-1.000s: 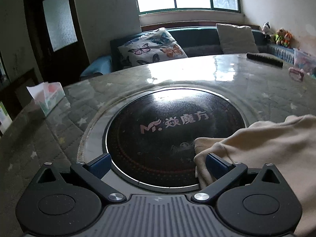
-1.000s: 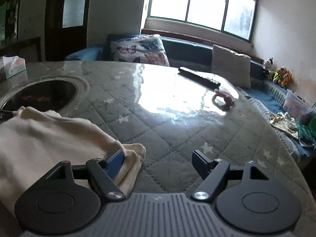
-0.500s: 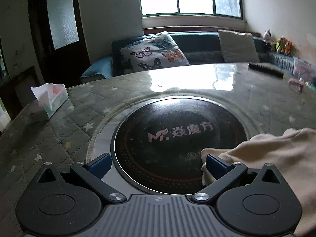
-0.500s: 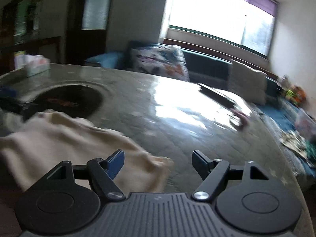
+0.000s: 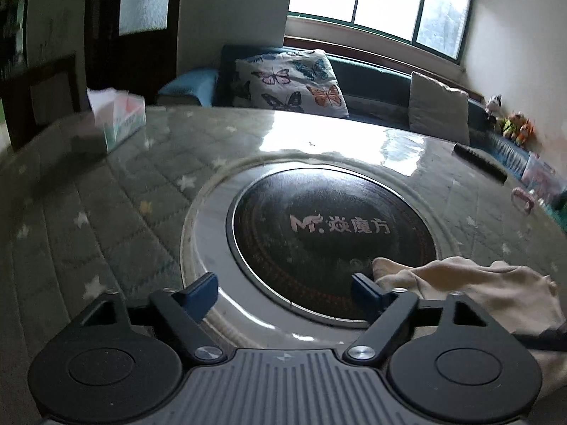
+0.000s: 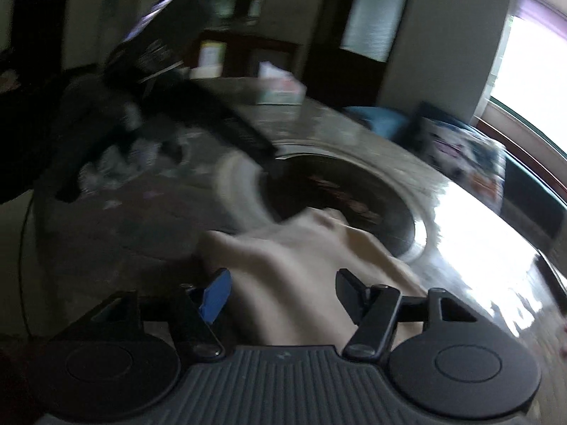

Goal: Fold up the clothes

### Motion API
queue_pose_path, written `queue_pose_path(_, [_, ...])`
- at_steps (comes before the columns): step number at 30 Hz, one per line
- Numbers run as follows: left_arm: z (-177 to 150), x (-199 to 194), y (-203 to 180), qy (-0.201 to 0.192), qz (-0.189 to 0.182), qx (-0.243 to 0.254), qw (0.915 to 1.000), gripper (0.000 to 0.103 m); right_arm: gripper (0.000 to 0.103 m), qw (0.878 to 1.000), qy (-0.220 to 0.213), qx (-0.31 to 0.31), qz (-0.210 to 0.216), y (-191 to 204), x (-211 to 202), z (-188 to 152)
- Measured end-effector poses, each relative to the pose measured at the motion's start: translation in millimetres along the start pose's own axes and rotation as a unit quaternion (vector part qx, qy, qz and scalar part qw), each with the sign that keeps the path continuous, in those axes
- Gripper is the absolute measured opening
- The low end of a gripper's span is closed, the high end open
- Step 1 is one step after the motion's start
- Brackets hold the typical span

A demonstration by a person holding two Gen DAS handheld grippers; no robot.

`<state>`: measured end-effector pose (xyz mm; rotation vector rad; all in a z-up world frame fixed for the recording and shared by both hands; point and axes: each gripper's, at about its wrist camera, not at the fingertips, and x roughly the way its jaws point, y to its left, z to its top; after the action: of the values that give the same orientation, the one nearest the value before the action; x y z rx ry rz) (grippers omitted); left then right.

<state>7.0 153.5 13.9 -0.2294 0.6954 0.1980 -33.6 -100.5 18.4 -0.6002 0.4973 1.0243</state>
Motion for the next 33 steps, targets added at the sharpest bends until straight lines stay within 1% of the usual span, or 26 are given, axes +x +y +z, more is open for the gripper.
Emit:
queue_pose_path(1, [-0.9, -0.6, 1.9, 0.002, -0.007, -0.004, 1.0, 0.076, 0.059, 1.0, 0.002, -0.013, 0.004, 6.3, 4.0, 3.0])
queue_pose_path(2, [-1.7, -1.2, 3.8, 0.004, -0.014, -0.008, 0.9999, 0.074, 0.058, 1.0, 0.004, -0.025, 0.006, 12.9, 6.9, 6.0])
queue_pose_path(4, [-3.6, -2.6, 4.7, 0.007, -0.026, -0.013, 0.9996, 0.074, 0.049, 0.999, 0.006, -0.045, 0.009, 24.6, 13.1, 11.9])
queue_pose_path(5, [-4.0, -2.5, 5.2, 0.01, -0.034, -0.019, 0.9992, 0.074, 0.047, 0.999, 0.006, -0.051, 0.011, 28.1, 15.3, 13.7])
queue_pose_path(6, [-4.4, -2.4, 5.7, 0.013, -0.043, -0.026, 0.9987, 0.074, 0.043, 0.998, 0.007, -0.061, 0.011, 33.1, 19.9, 15.8])
queue_pose_path(7, [-4.8, -1.9, 5.8, 0.018, -0.052, -0.033, 0.9979, 0.074, 0.035, 0.998, 0.01, -0.066, 0.009, 36.2, 22.3, 16.1])
queue_pose_path(9, [-6.0, -1.3, 5.2, 0.028, -0.072, -0.048, 0.9959, 0.074, 0.025, 0.997, 0.015, -0.076, 0.004, 42.5, 27.3, 16.5])
queue_pose_path(11, [-7.4, -1.3, 3.6, 0.036, -0.088, -0.061, 0.9936, 0.074, 0.017, 0.997, 0.014, -0.074, -0.003, 43.6, 27.1, 16.4])
queue_pose_path(13, [-8.8, -1.2, 2.5, 0.043, -0.1, -0.078, 0.991, 0.076, 0.011, 0.998, 0.009, -0.063, -0.005, 41.6, 24.3, 16.9])
queue_pose_path(15, [-10.3, -0.7, 1.6, 0.053, -0.115, -0.102, 0.9867, 0.079, 0.01, 0.999, 0.001, -0.045, -0.003, 36.6, 19.5, 18.8])
queue_pose_path(17, [-11.9, 0.3, 0.4, 0.063, -0.13, -0.126, 0.9815, 0.079, 0.009, 1.0, -0.007, -0.023, 0.001, 29.3, 13.0, 20.9])
queue_pose_path(20, [-15.2, 3.6, -1.8, 0.083, -0.151, -0.164, 0.9713, 0.08, 0.009, 1.0, -0.023, 0.011, 0.005, 18.7, 0.8, 23.0])
queue_pose_path(23, [-17.8, 7.4, -5.4, 0.097, -0.174, -0.19, 0.9615, 0.08, 0.009, 0.999, -0.035, 0.028, 0.007, 11.5, -9.8, 21.8])
queue_pose_path(25, [-18.7, 10.0, -7.8, 0.106, -0.187, -0.207, 0.9543, 0.078, 0.008, 0.999, -0.04, 0.033, 0.008, 9.3, -14.1, 20.4])
queue_pose_path(26, [-19.6, 11.9, -8.4, 0.112, -0.197, -0.218, 0.9493, 0.078, 0.008, 0.998, -0.041, 0.035, 0.01, 8.4, -15.9, 20.0])
queue_pose_path(29, [-20.9, 15.7, -8.9, 0.121, -0.217, -0.239, 0.9388, 0.072, 0.008, 0.998, -0.046, 0.038, 0.013, 8.9, -22.7, 18.4])
queue_pose_path(31, [-23.4, 20.0, -7.7, 0.132, -0.224, -0.252, 0.9322, 0.053, 0.008, 0.998, -0.048, 0.037, 0.017, 9.5, -25.3, 17.3])
queue_pose_path(32, [-24.6, 22.1, -7.1, 0.137, -0.227, -0.259, 0.9288, 0.049, 0.008, 0.998, -0.049, 0.036, 0.018, 10.2, -26.1, 16.5])
queue_pose_path(33, [-25.7, 24.0, -6.2, 0.14, -0.23, -0.263, 0.9265, 0.04, 0.008, 0.998, -0.048, 0.036, 0.02, 11.2, -26.9, 15.9])
